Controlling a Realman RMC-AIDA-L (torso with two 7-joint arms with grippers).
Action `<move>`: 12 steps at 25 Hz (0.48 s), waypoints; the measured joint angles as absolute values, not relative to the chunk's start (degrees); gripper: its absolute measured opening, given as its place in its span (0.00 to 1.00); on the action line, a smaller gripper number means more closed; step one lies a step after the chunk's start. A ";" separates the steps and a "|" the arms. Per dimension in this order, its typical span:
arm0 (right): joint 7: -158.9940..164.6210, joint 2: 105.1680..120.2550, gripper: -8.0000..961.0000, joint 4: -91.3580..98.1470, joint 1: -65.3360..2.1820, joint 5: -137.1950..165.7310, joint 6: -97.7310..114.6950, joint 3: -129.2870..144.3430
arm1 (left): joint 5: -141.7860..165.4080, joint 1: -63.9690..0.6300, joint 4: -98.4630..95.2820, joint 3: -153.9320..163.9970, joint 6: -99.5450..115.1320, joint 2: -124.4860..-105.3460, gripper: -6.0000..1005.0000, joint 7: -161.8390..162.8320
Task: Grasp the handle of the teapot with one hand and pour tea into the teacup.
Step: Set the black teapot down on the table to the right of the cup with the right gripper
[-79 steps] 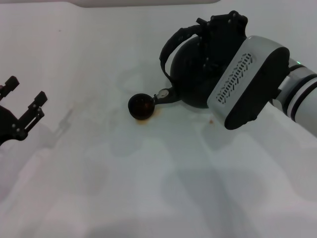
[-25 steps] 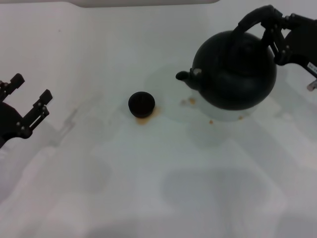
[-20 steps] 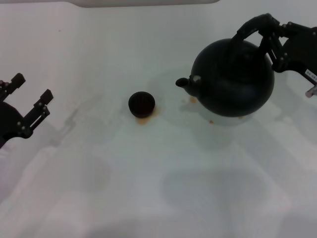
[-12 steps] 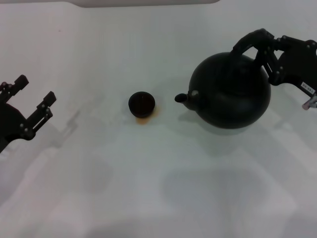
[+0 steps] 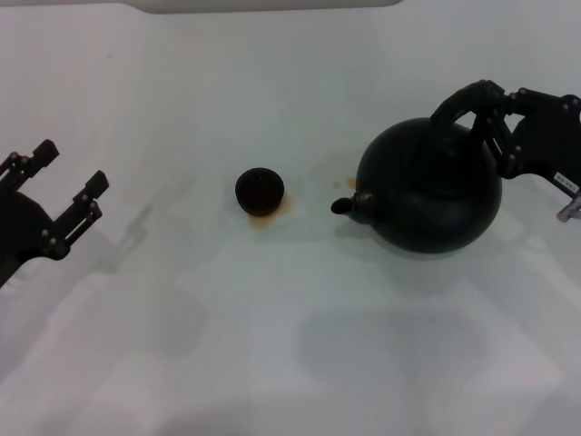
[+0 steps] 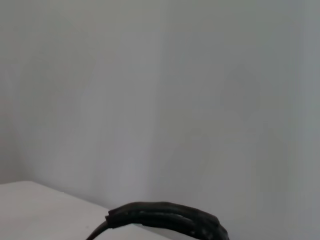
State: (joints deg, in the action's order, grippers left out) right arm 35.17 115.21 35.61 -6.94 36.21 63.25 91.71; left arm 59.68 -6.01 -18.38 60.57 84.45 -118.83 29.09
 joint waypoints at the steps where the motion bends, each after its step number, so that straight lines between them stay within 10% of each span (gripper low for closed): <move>1: 35.04 115.23 0.12 34.31 -7.52 36.21 63.95 91.35 | 59.68 -6.04 -18.39 60.64 84.46 -118.83 0.69 29.09; 12: 31.69 115.30 0.12 26.24 -11.31 36.13 66.25 89.72 | 59.68 -6.07 -18.46 60.67 84.47 -118.83 0.69 29.09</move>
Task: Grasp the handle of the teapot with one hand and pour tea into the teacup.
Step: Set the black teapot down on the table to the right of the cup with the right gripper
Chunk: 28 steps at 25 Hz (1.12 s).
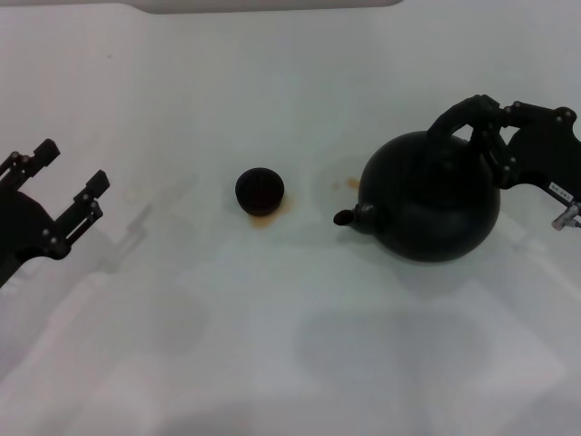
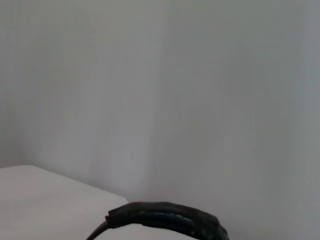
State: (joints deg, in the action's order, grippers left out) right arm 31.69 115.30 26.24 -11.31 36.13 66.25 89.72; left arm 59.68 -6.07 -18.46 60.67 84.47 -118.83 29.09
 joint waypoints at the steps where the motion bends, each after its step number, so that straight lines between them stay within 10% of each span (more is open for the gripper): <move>1: 31.37 115.30 0.12 25.75 -11.50 36.12 66.36 89.34 | 59.68 -6.06 -18.48 60.69 84.47 -118.83 0.69 29.09; 28: 30.58 115.30 0.22 23.68 -11.75 35.63 66.66 88.59 | 59.67 -5.73 -18.73 61.27 85.76 -118.83 0.69 29.09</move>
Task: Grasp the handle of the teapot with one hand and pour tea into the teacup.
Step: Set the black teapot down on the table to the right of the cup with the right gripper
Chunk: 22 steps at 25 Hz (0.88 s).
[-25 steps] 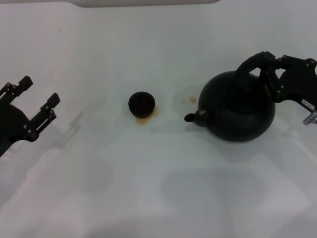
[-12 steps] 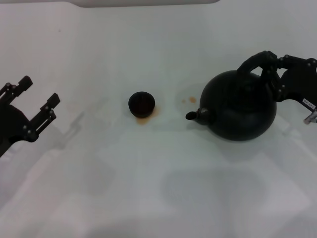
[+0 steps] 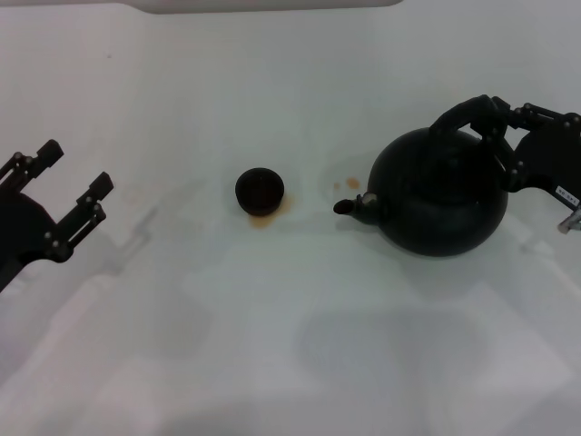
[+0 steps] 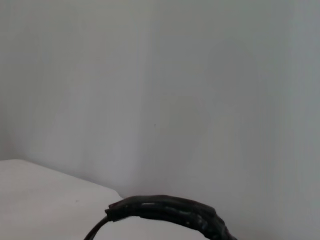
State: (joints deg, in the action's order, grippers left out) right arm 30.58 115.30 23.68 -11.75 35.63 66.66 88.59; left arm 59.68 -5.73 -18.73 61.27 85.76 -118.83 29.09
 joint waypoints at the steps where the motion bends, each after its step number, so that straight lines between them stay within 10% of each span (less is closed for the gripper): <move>1: 30.58 115.29 0.24 23.66 -11.74 35.69 66.67 88.59 | 59.67 -5.70 -18.74 61.29 85.78 -118.83 0.69 29.09; 22: 27.77 114.07 0.56 19.98 -9.65 35.90 74.70 85.69 | 59.67 -5.53 -18.54 61.35 86.32 -118.80 0.69 29.17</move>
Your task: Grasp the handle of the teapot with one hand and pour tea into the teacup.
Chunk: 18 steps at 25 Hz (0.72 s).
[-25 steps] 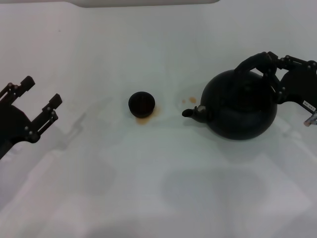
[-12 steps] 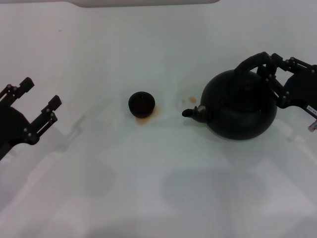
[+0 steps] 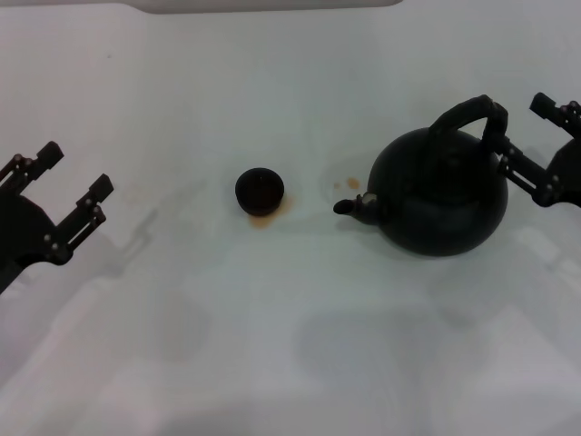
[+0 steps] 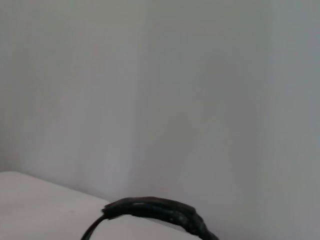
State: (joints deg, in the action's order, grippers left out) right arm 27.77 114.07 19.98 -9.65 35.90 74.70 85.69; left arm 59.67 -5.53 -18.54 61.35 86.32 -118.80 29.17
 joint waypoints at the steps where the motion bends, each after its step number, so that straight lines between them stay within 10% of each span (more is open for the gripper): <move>1: 27.77 114.07 0.57 19.98 -9.65 35.90 74.70 85.69 | 59.67 -5.53 -18.54 61.34 86.32 -118.77 0.69 29.24; 12: 22.61 113.12 0.90 17.64 -5.77 35.72 82.08 81.35 | 59.22 -5.65 -19.40 60.56 85.94 -118.59 0.69 29.62; 18: 19.67 114.41 0.90 15.53 -3.84 35.65 86.27 62.88 | 57.56 -6.94 -19.67 59.98 84.39 -118.60 0.70 29.24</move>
State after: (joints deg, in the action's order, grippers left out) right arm 19.67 114.41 15.53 -3.84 35.65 86.27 62.88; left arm 57.56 -6.94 -19.67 59.98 84.38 -118.60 29.24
